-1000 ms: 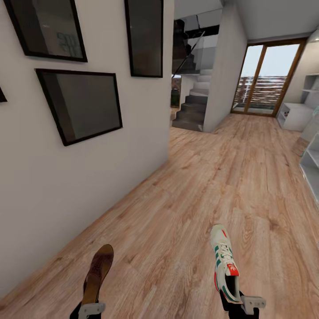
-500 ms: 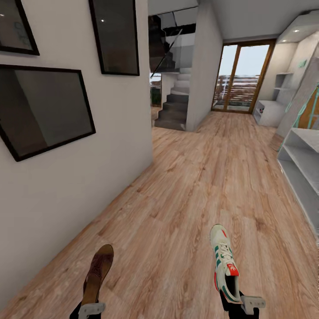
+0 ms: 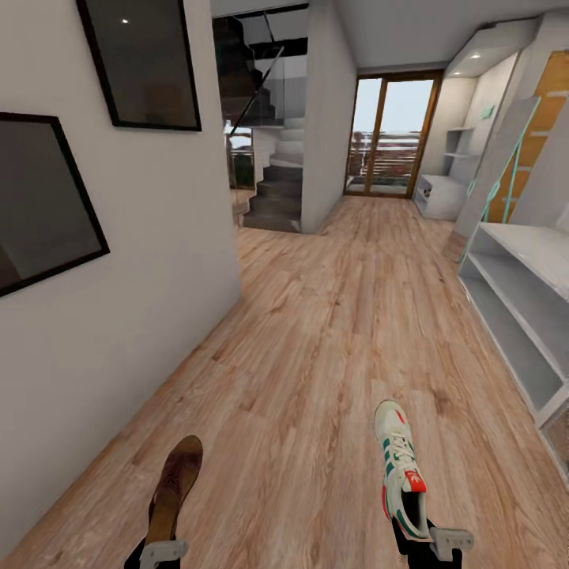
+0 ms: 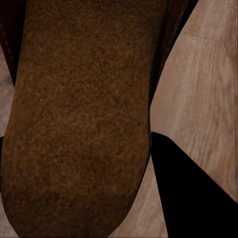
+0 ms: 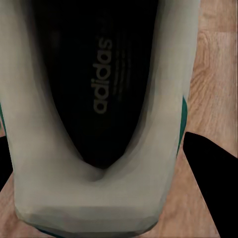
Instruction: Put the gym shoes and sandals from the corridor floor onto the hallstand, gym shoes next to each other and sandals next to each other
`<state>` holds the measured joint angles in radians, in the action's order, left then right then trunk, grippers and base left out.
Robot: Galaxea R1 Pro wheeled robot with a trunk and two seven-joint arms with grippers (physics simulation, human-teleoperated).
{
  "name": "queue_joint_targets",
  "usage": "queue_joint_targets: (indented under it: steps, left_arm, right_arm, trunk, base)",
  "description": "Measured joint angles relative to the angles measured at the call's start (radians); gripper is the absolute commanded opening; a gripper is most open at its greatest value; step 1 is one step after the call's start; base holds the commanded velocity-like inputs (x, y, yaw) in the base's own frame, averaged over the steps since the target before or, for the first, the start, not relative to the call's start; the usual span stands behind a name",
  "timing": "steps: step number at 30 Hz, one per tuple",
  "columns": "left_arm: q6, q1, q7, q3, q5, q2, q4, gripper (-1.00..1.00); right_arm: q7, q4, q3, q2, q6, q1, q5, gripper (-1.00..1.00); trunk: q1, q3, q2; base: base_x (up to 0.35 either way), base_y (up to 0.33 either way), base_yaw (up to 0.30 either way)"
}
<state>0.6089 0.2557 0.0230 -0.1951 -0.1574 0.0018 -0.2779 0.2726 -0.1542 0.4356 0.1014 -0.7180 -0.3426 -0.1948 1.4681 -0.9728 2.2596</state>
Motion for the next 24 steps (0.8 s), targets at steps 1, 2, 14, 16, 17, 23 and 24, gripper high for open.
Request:
queue_joint_targets:
  steps: [1,2,14,16,17,23,24]
  left_arm:
    - [0.000,0.000,0.000,0.000,0.000,0.000,0.000,-1.00]
    - [0.000,0.000,0.000,0.000,0.000,0.000,0.000,-1.00]
    - [0.000,0.000,0.000,0.000,0.000,0.000,0.000,-1.00]
    - [0.000,0.000,0.000,0.000,0.000,0.000,0.000,-1.00]
    - [0.000,0.000,0.000,0.000,0.000,0.000,0.000,-1.00]
    - [0.000,0.000,0.000,0.000,0.000,0.000,0.000,-1.00]
    - [0.000,0.000,0.000,0.000,0.000,0.000,0.000,-1.00]
  right_arm:
    - [0.000,0.000,0.000,0.000,0.000,0.000,0.000,-1.00]
    - [0.000,0.000,0.000,0.000,0.000,0.000,0.000,-1.00]
    - [0.000,0.000,0.000,0.000,0.000,0.000,0.000,-1.00]
    - [0.000,0.000,0.000,0.000,0.000,0.000,0.000,-1.00]
    - [0.000,0.000,0.000,0.000,0.000,0.000,0.000,-1.00]
    - [0.000,0.000,0.000,0.000,0.000,0.000,0.000,-1.00]
    - [0.000,0.000,0.000,0.000,0.000,0.000,0.000,-1.00]
  trunk:
    - [0.000,-0.001,0.000]
    - [0.000,-0.001,0.000]
    - [0.000,-0.007,0.000]
    - [0.000,-0.008,0.000]
    - [0.000,-0.009,0.000]
    - [0.000,-0.011,0.000]
    - [0.000,-0.011,0.000]
  base:
    - [0.337,0.000,-0.247]
    - [0.337,0.000,-0.247]
    - [0.337,0.000,-0.248]
    - [0.337,0.000,-0.252]
    - [0.337,0.000,-0.253]
    - [0.337,0.000,-0.258]
    - [0.337,0.000,-0.263]
